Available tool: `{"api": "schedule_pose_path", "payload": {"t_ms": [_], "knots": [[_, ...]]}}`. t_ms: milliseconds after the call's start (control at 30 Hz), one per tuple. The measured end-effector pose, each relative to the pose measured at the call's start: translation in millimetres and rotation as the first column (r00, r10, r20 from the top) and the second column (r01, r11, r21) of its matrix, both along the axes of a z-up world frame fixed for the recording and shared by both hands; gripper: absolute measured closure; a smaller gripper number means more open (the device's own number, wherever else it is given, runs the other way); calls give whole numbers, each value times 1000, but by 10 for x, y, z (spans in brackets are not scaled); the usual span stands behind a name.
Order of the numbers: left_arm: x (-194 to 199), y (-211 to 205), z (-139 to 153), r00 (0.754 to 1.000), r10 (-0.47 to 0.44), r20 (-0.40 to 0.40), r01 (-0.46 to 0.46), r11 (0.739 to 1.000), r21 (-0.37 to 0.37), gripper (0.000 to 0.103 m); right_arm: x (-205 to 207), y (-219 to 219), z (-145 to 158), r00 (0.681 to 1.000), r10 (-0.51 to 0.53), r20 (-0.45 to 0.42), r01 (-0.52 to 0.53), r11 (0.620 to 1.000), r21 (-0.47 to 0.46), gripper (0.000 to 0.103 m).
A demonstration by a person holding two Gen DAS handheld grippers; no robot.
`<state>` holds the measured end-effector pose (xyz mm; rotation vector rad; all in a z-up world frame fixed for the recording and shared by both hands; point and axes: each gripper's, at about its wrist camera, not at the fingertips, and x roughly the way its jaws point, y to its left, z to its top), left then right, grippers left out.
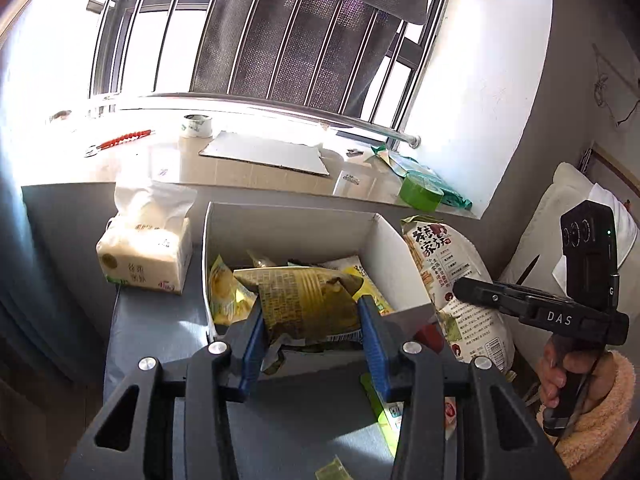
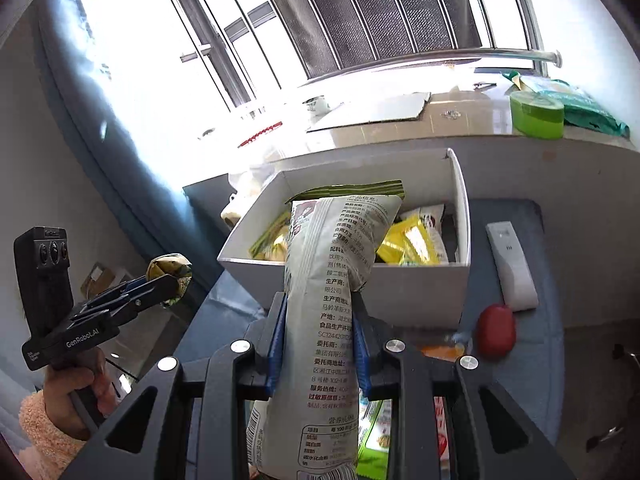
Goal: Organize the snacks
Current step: 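Drop both packs into the white box and open both grippers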
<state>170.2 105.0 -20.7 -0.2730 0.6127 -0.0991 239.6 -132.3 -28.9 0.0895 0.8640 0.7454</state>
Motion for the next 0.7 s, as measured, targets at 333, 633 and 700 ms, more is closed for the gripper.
{"api": "schedule_pose_path", "payload": {"t_ms": [333,633,700], "knots": [[1100,-9,47,997,17,-70,-13,998,61,38,1091,433,44,998,-70,-6,69,995,-70,69],[755,23,-52,995,57,-76,-48,992,121,0,958,289,156,991,-119,63,123,991,-60,0],[576,-3,34,998,47,-50,-40,991,128,0,843,195,218,990,-120,76,123,991,-44,0]]}}
